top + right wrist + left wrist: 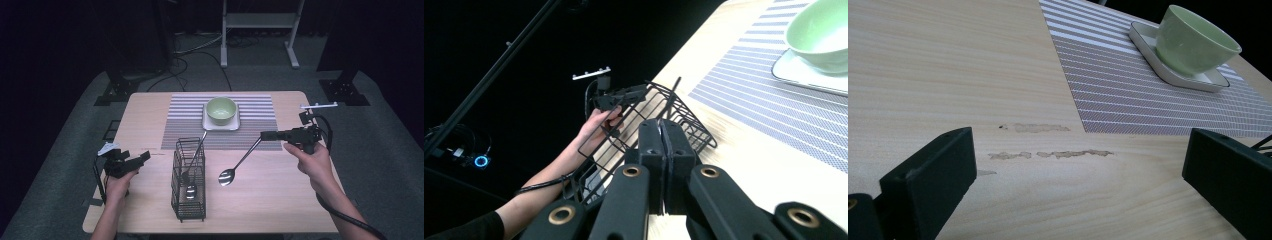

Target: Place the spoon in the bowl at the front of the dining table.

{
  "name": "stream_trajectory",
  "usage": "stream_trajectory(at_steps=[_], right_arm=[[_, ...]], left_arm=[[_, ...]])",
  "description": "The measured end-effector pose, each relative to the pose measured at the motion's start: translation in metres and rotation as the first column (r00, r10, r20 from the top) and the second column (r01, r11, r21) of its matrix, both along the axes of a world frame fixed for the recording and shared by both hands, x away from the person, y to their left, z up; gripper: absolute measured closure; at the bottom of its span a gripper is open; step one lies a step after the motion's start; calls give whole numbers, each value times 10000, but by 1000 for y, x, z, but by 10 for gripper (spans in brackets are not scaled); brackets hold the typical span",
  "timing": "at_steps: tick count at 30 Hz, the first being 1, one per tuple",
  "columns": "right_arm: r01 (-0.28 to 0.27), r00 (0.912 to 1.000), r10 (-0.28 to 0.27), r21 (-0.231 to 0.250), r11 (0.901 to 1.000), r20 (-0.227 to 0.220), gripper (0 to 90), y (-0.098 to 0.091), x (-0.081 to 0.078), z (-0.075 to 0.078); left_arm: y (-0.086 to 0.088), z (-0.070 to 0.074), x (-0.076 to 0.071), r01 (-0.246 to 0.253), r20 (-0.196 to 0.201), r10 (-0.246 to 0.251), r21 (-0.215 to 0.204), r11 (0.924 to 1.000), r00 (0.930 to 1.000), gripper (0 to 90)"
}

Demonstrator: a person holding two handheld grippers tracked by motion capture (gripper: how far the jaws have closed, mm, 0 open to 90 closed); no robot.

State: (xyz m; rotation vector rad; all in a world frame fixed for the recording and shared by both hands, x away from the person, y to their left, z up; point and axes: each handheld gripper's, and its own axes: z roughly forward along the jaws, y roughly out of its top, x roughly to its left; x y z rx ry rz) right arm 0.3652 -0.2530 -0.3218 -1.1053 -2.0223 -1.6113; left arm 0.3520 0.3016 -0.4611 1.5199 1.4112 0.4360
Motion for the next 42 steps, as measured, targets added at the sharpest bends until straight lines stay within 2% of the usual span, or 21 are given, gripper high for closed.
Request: stream_trajectory(at_steps=[16, 26, 42], right_arm=[[240, 9994, -244, -153, 9996, -249, 887, -8, 4, -14], [600, 9974, -613, -355, 9976, -381, 887, -15, 10, -24], [745, 9955, -768, -426, 9963, -556, 887, -17, 17, -33]], left_arm=[[0, 0, 0, 40, -18, -39, 34, 10000, 10000, 0], [0, 0, 0, 35, -36, -35, 30, 10000, 10000, 0], [0, 0, 0, -21, 2, 21, -30, 10000, 10000, 0]])
